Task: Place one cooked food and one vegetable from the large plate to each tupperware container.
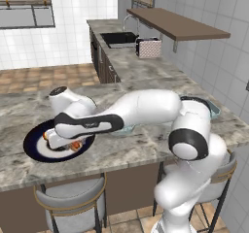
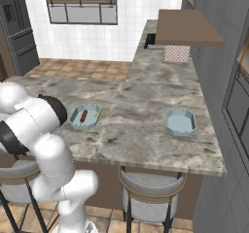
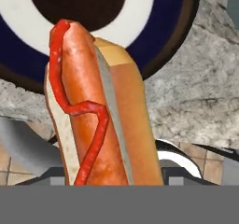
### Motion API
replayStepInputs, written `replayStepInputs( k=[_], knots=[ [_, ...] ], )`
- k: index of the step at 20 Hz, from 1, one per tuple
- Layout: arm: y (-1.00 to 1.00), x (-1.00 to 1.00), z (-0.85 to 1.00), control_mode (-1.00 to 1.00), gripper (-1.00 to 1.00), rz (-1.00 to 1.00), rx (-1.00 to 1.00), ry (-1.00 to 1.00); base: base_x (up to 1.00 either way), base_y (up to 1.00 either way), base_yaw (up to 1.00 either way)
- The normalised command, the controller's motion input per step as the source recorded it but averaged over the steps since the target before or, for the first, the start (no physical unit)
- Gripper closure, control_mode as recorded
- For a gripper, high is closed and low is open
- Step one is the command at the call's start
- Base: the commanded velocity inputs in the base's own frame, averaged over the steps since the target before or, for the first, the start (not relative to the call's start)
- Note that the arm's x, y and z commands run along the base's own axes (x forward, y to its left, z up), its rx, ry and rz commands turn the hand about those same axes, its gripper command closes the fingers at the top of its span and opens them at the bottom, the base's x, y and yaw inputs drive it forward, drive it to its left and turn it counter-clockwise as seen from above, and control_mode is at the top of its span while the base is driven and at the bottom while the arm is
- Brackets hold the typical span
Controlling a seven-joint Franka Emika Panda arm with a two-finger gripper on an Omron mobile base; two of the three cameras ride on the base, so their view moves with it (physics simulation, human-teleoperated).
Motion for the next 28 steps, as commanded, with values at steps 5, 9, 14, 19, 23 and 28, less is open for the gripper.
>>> replayStepInputs(
  k=[5,9,14,19,23,28],
  knots=[
    [-1.0,-0.06,0.55,-1.0,1.0,0.0,-0.04,0.0,0.0,0.0,0.0],
    [-1.0,0.0,0.59,-1.0,1.0,0.0,-0.01,0.0,0.0,0.0,0.0],
    [-1.0,0.0,0.51,-1.0,1.0,0.0,0.0,0.0,0.0,0.0,0.0],
    [-1.0,0.0,0.39,-1.0,1.0,0.0,0.0,0.0,0.0,0.0,0.0],
    [-1.0,0.03,0.17,-1.0,1.0,0.0,0.0,0.0,0.0,0.0,0.0],
    [-1.0,0.22,0.02,-1.0,1.0,0.0,0.01,0.0,0.0,0.0,0.0]
  ],
)
